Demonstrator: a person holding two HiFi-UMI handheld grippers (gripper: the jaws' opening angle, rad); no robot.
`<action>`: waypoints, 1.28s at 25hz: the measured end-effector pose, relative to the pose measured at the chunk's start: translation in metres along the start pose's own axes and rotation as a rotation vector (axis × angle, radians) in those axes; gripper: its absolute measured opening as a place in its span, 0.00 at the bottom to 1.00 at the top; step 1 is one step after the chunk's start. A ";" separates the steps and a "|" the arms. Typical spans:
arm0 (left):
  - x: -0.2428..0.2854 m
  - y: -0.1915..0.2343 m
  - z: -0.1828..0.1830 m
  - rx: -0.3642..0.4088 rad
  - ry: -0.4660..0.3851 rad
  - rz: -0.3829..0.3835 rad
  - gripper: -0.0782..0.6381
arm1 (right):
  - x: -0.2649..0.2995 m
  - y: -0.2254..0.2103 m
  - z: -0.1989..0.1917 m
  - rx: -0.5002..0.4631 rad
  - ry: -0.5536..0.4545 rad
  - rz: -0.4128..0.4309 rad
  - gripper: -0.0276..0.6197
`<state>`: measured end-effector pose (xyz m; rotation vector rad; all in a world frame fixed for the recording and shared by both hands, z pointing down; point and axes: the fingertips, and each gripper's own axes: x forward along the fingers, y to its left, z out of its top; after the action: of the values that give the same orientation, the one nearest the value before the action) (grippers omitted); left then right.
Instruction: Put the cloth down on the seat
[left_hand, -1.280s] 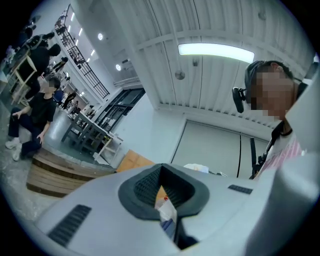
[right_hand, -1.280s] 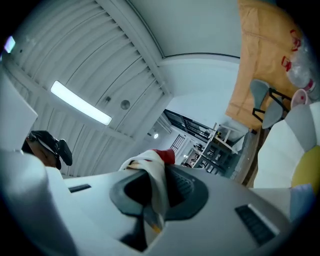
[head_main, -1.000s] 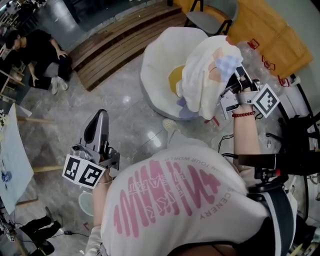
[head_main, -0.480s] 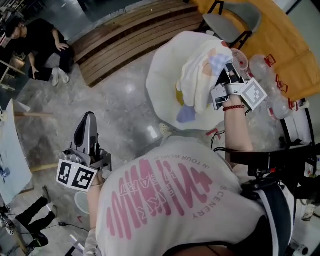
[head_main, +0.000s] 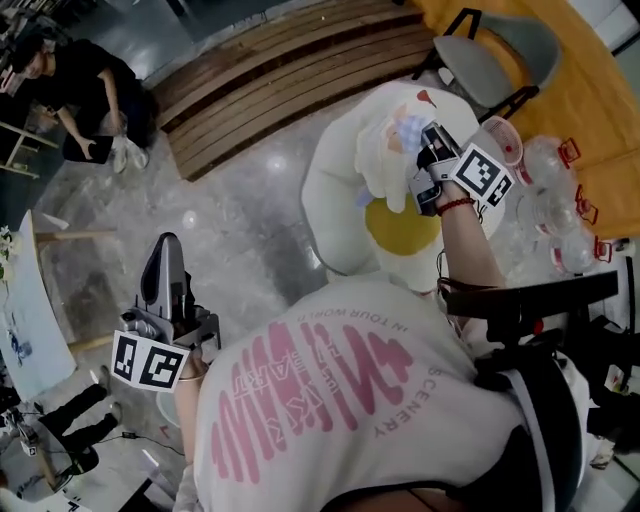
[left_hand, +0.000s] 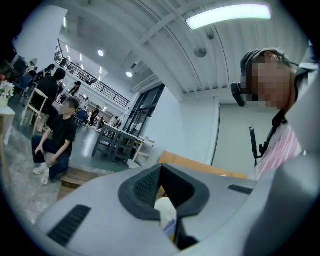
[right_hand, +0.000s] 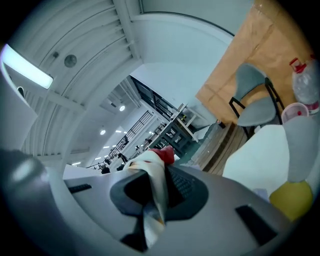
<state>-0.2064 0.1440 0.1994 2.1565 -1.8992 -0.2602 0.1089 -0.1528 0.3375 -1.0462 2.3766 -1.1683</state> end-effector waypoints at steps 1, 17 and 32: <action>0.003 0.002 -0.001 0.001 0.002 0.010 0.12 | 0.009 -0.005 0.000 -0.019 0.017 -0.006 0.12; 0.018 0.052 -0.020 -0.075 0.086 0.111 0.12 | 0.085 -0.061 -0.035 -0.050 0.161 -0.143 0.12; 0.136 0.156 0.030 0.012 0.071 0.007 0.12 | 0.127 -0.124 -0.065 -0.048 0.170 -0.428 0.12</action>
<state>-0.3448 -0.0111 0.2236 2.1370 -1.8736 -0.1693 0.0456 -0.2580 0.4816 -1.5867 2.3845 -1.3919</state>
